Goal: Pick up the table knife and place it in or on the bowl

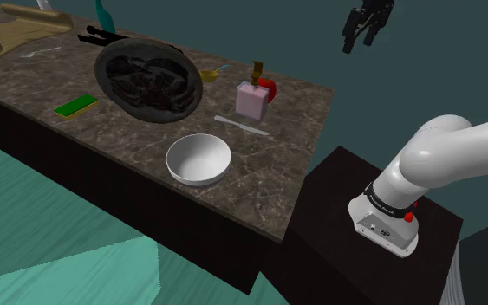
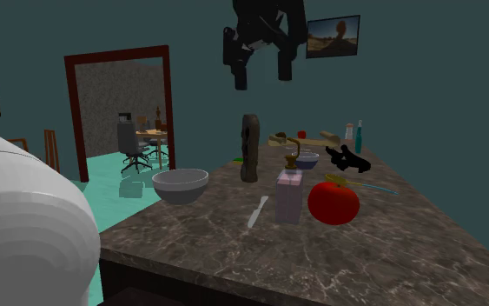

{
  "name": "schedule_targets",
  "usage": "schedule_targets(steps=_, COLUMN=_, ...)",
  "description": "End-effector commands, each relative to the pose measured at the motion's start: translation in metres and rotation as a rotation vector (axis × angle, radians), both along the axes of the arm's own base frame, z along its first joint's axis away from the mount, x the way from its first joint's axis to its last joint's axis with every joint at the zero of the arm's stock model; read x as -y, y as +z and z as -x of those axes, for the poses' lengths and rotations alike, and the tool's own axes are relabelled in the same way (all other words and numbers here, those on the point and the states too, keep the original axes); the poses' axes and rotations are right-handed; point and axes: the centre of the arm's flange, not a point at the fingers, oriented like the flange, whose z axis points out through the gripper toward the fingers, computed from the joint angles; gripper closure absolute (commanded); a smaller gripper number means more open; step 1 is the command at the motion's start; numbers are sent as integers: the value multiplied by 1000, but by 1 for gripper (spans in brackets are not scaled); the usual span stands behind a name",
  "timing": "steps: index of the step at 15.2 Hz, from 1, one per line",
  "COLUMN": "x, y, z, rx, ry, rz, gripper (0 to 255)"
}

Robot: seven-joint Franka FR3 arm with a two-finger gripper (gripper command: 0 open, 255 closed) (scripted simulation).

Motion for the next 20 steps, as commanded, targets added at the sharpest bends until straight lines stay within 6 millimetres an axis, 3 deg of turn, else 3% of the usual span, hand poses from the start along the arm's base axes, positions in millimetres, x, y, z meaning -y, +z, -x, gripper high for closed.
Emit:
schedule_targets(steps=1, x=0, y=0, z=0, rx=0, ry=0, rz=0, gripper=0)
schedule_targets(steps=20, x=-83, y=-182, z=-128, rx=113, ry=266, rz=-29, gripper=0)
